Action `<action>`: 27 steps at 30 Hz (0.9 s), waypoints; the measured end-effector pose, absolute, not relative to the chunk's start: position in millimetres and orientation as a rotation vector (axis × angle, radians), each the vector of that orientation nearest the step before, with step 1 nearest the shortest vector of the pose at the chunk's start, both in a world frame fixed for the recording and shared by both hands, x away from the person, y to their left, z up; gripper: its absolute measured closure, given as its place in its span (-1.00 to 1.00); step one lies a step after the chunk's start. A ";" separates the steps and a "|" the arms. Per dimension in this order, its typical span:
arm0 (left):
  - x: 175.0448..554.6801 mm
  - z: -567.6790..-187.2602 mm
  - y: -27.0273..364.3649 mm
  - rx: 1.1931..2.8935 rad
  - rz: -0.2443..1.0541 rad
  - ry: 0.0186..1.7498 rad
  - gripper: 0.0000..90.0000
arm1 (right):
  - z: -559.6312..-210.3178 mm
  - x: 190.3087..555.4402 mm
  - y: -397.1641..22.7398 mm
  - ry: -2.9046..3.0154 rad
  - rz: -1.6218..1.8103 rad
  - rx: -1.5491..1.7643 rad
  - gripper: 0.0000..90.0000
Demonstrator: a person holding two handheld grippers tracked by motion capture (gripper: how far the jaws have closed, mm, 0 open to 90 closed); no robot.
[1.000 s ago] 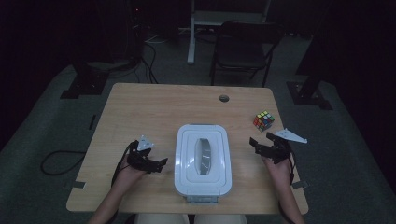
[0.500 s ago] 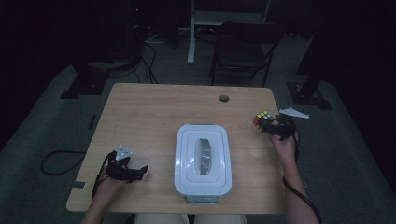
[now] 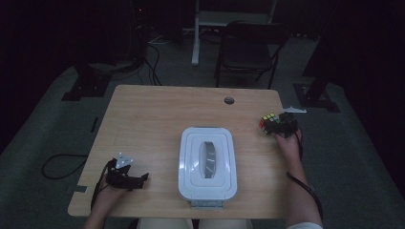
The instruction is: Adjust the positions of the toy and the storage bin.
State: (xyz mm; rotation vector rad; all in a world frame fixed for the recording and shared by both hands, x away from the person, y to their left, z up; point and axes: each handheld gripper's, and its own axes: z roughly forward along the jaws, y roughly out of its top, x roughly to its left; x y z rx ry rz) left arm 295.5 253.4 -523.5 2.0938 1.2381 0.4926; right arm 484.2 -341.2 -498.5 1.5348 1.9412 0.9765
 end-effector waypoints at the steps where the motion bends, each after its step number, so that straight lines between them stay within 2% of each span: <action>1: 295.5 -523.6 253.2 2.096 0.495 1.237 -0.93 | -499.9 484.0 -341.1 1.941 0.977 1.533 -0.60; 3: 295.2 -523.8 251.7 2.106 0.505 1.235 -0.93 | -501.5 482.1 -339.6 1.938 0.971 1.523 -0.45; 5: 295.0 -523.9 251.0 2.114 0.512 1.233 -0.93 | -502.2 481.3 -338.3 1.938 0.965 1.520 -0.40; 6: 295.0 -523.9 251.1 2.113 0.511 1.233 -0.93 | -503.5 480.0 -336.5 1.943 0.966 1.514 -0.28; 14: 294.8 -523.9 250.3 2.111 0.515 1.241 -0.93 | -500.9 470.5 -331.0 1.942 0.950 1.518 -0.25; 27: 293.5 -523.8 249.8 2.106 0.520 1.255 -0.93 | -486.1 420.6 -326.0 1.941 0.950 1.449 -0.25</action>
